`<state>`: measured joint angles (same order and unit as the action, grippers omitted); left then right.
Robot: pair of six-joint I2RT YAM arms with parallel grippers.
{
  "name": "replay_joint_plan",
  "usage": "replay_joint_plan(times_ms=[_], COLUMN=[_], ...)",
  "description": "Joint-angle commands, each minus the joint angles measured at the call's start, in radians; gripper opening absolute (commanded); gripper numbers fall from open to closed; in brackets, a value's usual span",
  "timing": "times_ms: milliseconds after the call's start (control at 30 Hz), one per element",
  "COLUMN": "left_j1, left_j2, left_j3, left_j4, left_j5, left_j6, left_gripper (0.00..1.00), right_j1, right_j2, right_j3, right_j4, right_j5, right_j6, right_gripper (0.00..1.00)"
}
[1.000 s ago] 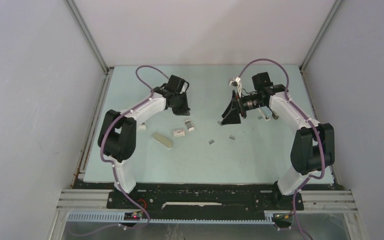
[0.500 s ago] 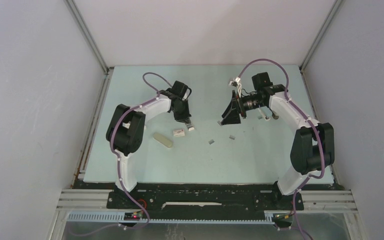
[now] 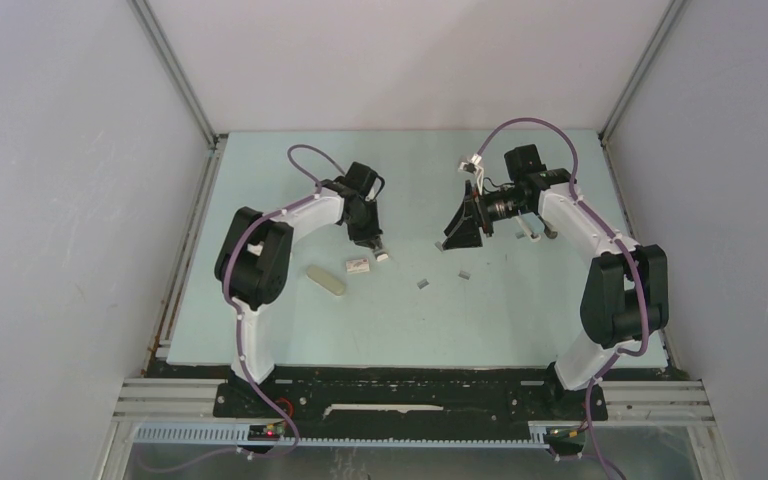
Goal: Unload the staples from the stapler
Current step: Adjust the staple box at the center of the board.
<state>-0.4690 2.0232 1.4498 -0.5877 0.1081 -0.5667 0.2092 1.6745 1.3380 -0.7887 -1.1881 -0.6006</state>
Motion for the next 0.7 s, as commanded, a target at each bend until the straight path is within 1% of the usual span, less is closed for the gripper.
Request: replay_joint_plan(times_ms=[0,167,267,500,667], left_j1=[-0.002,-0.002,-0.003,-0.006,-0.003], left_j2=[0.013,0.01,-0.011,-0.128,-0.177], left_j3=[0.054,0.05,0.04,-0.026,-0.093], left_j4=[-0.003,-0.002,0.008,0.061,0.097], left_j5=[-0.025,-0.029,-0.012,0.003,-0.03], left_j6=[0.025,0.028,0.035,0.041,0.025], left_gripper=[0.25,0.29,0.29,0.29,0.31], right_j1=[-0.007,-0.008,-0.009,-0.008,-0.008], right_j2=[0.003,0.003,0.002,0.002,0.004], right_j3=[0.004,0.004,0.005,0.004,0.004], right_j4=[-0.001,-0.003,-0.004,-0.006,-0.006], right_j5=[-0.022,-0.024,-0.025,-0.028,-0.03], right_j6=[-0.018,-0.021,-0.022,-0.024,-0.025], right_gripper=[0.71,0.71,0.71,0.71,0.71])
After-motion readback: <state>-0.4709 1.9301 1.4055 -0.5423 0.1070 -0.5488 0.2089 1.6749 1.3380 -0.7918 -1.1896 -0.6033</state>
